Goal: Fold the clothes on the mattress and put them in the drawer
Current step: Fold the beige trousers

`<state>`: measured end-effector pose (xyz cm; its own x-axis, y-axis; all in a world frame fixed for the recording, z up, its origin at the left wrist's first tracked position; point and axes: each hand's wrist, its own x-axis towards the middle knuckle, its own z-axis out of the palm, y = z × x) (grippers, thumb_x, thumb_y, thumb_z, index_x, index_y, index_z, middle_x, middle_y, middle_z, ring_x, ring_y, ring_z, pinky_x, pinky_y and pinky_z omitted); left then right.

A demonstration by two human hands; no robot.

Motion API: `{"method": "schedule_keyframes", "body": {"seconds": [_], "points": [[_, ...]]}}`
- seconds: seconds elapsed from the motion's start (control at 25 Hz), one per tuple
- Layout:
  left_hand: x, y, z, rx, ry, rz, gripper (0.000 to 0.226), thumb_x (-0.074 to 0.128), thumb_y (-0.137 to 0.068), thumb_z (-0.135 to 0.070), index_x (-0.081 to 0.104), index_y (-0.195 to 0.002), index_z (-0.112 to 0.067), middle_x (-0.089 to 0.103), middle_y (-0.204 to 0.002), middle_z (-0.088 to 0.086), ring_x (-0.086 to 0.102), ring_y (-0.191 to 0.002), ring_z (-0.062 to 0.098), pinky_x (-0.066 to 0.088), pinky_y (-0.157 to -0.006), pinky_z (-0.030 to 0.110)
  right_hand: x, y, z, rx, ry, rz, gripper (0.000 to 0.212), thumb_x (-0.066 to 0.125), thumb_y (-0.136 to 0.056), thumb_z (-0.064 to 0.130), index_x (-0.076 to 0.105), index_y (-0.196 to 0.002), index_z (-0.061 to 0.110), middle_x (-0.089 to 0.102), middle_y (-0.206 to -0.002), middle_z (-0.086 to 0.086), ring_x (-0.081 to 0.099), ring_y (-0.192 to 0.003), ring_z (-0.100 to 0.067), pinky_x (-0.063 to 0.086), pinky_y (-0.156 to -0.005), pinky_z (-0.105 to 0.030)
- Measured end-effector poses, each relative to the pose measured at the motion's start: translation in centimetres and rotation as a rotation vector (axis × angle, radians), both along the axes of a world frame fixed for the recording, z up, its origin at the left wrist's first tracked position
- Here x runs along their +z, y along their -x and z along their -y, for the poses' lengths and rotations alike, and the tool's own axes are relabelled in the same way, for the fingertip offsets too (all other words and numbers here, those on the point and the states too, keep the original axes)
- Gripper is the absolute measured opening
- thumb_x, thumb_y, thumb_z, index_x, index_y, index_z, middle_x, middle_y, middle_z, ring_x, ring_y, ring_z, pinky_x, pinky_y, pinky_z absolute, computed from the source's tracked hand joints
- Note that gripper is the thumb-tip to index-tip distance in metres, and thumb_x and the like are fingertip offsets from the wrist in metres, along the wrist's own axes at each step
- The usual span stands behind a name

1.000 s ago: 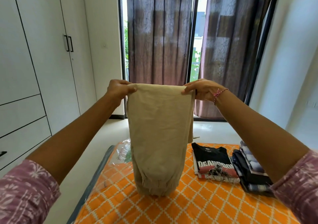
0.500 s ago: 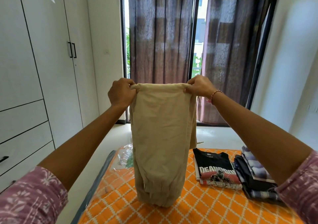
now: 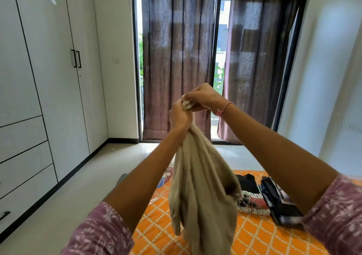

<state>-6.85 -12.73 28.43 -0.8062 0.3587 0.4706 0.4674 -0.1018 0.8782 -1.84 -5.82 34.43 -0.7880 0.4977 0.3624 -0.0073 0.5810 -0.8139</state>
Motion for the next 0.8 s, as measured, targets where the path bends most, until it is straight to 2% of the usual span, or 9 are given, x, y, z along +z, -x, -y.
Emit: {"method": "schedule_keyframes", "body": {"seconds": [0.08, 0.16, 0.24, 0.36, 0.48, 0.56, 0.64, 0.72, 0.8], "points": [[-0.2, 0.7, 1.5, -0.266, -0.134, 0.259, 0.019, 0.044, -0.096, -0.002, 0.063, -0.096, -0.006, 0.061, -0.082, 0.01, 0.056, -0.071, 0.018, 0.047, -0.064, 0.029, 0.3, -1.2, -1.7, 0.113, -0.062, 0.008, 0.014, 0.063, -0.088, 0.012, 0.069, -0.096, 0.002, 0.067, -0.079, -0.003, 0.063, -0.072, -0.01, 0.056, -0.065, -0.022], [-0.7, 1.1, 3.1, -0.397, -0.181, 0.45, 0.012, 0.05, -0.095, -0.005, 0.06, -0.092, -0.01, 0.062, -0.077, 0.008, 0.062, -0.064, 0.018, 0.053, -0.061, 0.031, -0.2, -2.2, -4.1, 0.095, -0.362, 0.111, 0.029, 0.066, -0.087, 0.013, 0.064, -0.116, 0.009, 0.061, -0.104, 0.002, 0.055, -0.096, -0.01, 0.046, -0.086, -0.023], [-1.0, 1.6, 4.6, -0.473, -0.18, 0.53, 0.01, 0.054, -0.096, -0.017, 0.06, -0.091, -0.012, 0.068, -0.066, 0.005, 0.066, -0.054, 0.014, 0.055, -0.05, 0.027, -1.5, -3.0, -6.1, 0.05, -0.559, 0.296, 0.044, 0.071, -0.083, 0.025, 0.059, -0.124, 0.016, 0.052, -0.115, 0.007, 0.048, -0.107, -0.01, 0.037, -0.092, -0.025], [-0.8, 2.2, 6.4, -0.474, -0.139, 0.533, 0.018, 0.054, -0.095, -0.03, 0.06, -0.091, -0.014, 0.07, -0.066, 0.005, 0.066, -0.051, 0.011, 0.053, -0.044, 0.024, -3.6, -4.3, -8.0, 0.111, -0.358, 0.583, 0.031, 0.076, -0.077, 0.034, 0.064, -0.104, 0.023, 0.065, -0.104, 0.006, 0.063, -0.088, -0.012, 0.052, -0.066, -0.017], [-0.8, 3.2, 7.7, -0.434, -0.105, 0.538, 0.032, 0.05, -0.095, -0.041, 0.061, -0.095, -0.01, 0.064, -0.081, 0.008, 0.067, -0.057, 0.013, 0.054, -0.049, 0.024, -5.4, -4.9, -8.9, 0.19, -0.134, 0.707, 0.026, 0.074, -0.078, 0.022, 0.063, -0.101, 0.018, 0.068, -0.103, -0.002, 0.066, -0.094, -0.02, 0.056, -0.08, -0.032], [-0.8, 4.3, 9.3, -0.337, 0.065, 0.395, 0.04, 0.045, -0.094, -0.051, 0.057, -0.105, -0.014, 0.062, -0.09, 0.003, 0.064, -0.072, 0.013, 0.052, -0.057, 0.025, -5.8, -4.9, -8.8, 0.155, -0.118, 0.634, 0.025, 0.075, -0.078, 0.022, 0.064, -0.098, 0.012, 0.068, -0.095, -0.002, 0.064, -0.088, -0.018, 0.053, -0.08, -0.032], [-0.3, 6.0, 11.5, -0.237, 0.453, 0.075, 0.036, 0.04, -0.094, -0.053, 0.053, -0.102, -0.02, 0.057, -0.092, -0.002, 0.057, -0.077, 0.008, 0.045, -0.059, 0.024, -5.7, -4.6, -8.4, 0.145, -0.078, 0.571, 0.03, 0.077, -0.076, 0.024, 0.066, -0.097, 0.005, 0.066, -0.09, -0.006, 0.06, -0.079, -0.017, 0.049, -0.069, -0.025], [0.4, 7.5, 13.2, -0.172, 0.753, -0.087, 0.037, 0.04, -0.094, -0.052, 0.053, -0.088, -0.018, 0.052, -0.079, 0.001, 0.053, -0.059, 0.006, 0.041, -0.05, 0.019, -5.5, -3.7, -7.7, 0.13, -0.089, 0.566, 0.04, 0.074, -0.079, 0.027, 0.065, -0.103, -0.003, 0.06, -0.084, -0.009, 0.052, -0.07, -0.016, 0.039, -0.058, -0.021], [0.9, 8.6, 13.5, -0.125, 0.806, -0.005, 0.042, 0.041, -0.094, -0.052, 0.051, -0.089, -0.012, 0.051, -0.078, 0.007, 0.053, -0.039, 0.005, 0.037, -0.036, 0.015, -5.4, -2.0, -7.2, 0.068, -0.153, 0.548, 0.041, 0.07, -0.083, 0.032, 0.064, -0.102, -0.004, 0.054, -0.074, -0.007, 0.043, -0.056, -0.012, 0.032, -0.047, -0.019]]}}
